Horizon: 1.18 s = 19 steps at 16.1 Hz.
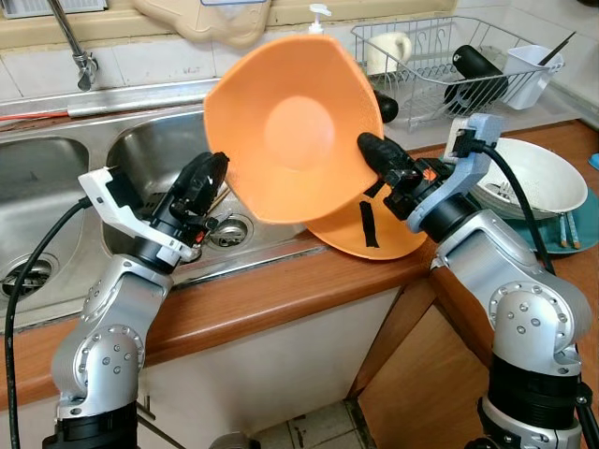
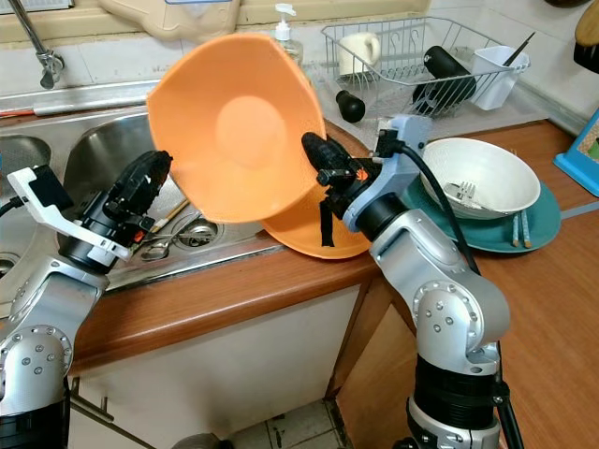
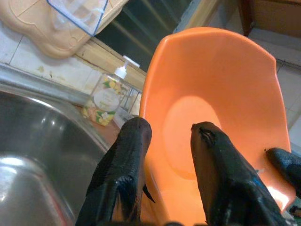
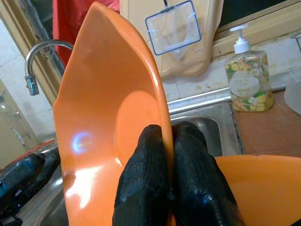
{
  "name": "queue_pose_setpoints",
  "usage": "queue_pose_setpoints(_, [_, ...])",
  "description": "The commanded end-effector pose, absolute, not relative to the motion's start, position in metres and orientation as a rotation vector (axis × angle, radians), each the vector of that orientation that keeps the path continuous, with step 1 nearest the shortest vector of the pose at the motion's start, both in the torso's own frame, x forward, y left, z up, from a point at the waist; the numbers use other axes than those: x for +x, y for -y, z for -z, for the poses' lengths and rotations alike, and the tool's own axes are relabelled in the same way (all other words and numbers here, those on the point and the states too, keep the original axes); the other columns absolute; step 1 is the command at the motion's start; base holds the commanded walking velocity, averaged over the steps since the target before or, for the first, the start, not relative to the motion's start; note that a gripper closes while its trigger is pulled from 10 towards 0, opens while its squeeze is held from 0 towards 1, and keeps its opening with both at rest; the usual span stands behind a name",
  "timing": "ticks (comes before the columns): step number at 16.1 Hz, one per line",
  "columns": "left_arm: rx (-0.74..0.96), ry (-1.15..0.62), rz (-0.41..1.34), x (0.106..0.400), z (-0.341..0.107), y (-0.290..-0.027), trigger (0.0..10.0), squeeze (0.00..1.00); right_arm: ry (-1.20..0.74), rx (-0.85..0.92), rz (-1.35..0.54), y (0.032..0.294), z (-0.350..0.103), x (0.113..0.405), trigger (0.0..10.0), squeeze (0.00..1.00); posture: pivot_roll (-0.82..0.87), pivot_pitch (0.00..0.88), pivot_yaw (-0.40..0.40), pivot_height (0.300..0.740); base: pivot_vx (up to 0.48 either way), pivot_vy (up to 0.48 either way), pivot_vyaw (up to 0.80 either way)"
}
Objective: Kitchen organization
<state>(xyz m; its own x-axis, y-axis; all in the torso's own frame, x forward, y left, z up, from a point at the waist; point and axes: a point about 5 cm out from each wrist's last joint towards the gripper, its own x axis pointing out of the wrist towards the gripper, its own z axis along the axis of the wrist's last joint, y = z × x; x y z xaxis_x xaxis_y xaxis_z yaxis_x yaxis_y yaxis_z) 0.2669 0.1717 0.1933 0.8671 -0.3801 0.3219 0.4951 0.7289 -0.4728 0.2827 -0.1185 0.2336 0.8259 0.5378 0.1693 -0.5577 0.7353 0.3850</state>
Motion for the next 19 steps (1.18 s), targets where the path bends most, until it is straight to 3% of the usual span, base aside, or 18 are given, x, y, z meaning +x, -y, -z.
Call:
queue_pose_setpoints(1, [-0.546,0.161,0.514,0.267,-0.188,-0.167,10.0,0.0,0.097,0.439,-0.646,0.116,-0.241,0.278,1.8,0.0,-0.07,0.0,0.03,0.74,0.0,0.0,0.0])
queue_pose_setpoints(2, [-0.529,0.143,0.519,0.267,-0.185,-0.165,9.6,0.0,0.098,0.441,-0.66,0.114,-0.242,0.277,1.9,0.0,-0.07,0.0,0.03,0.74,0.0,0.0,0.0])
queue_pose_setpoints(4, [-0.524,0.159,0.487,0.271,-0.187,-0.166,0.0,0.0,0.097,0.43,-0.693,0.111,-0.242,0.274,2.0,0.0,-0.07,0.0,0.031,0.74,0.0,0.0,0.0])
queue_pose_setpoints(7, [-0.513,0.156,0.457,0.275,-0.185,-0.168,0.0,0.0,0.099,0.421,-0.736,0.107,-0.243,0.27,1.8,0.0,-0.07,0.0,0.032,0.74,0.0,0.0,0.0])
queue_pose_setpoints(8, [-0.526,0.16,0.448,0.276,-0.185,-0.168,2.7,0.0,0.101,0.418,-0.753,0.106,-0.244,0.269,1.9,0.0,-0.07,0.0,0.032,0.74,0.0,0.0,0.0])
queue_pose_setpoints(10, [-0.542,0.157,0.439,0.277,-0.185,-0.167,10.0,0.0,0.102,0.415,-0.755,0.105,-0.244,0.269,1.9,0.0,-0.07,0.0,0.032,0.74,0.0,0.0,0.0])
queue_pose_setpoints(11, [-0.549,0.151,0.432,0.277,-0.184,-0.167,10.0,0.0,0.102,0.415,-0.753,0.106,-0.243,0.269,1.9,0.0,-0.07,0.0,0.032,0.74,0.0,0.0,0.0])
queue_pose_setpoints(12, [-0.558,0.146,0.439,0.277,-0.183,-0.166,10.0,1.0,0.104,0.415,-0.749,0.106,-0.244,0.269,1.9,0.0,-0.07,0.0,0.033,0.74,0.0,0.0,0.0])
queue_pose_setpoints(19, [-0.461,0.144,0.364,0.281,-0.179,-0.168,10.0,1.0,0.118,0.421,-0.744,0.107,-0.246,0.27,1.7,0.0,-0.07,0.0,0.032,0.74,0.0,0.0,0.0])
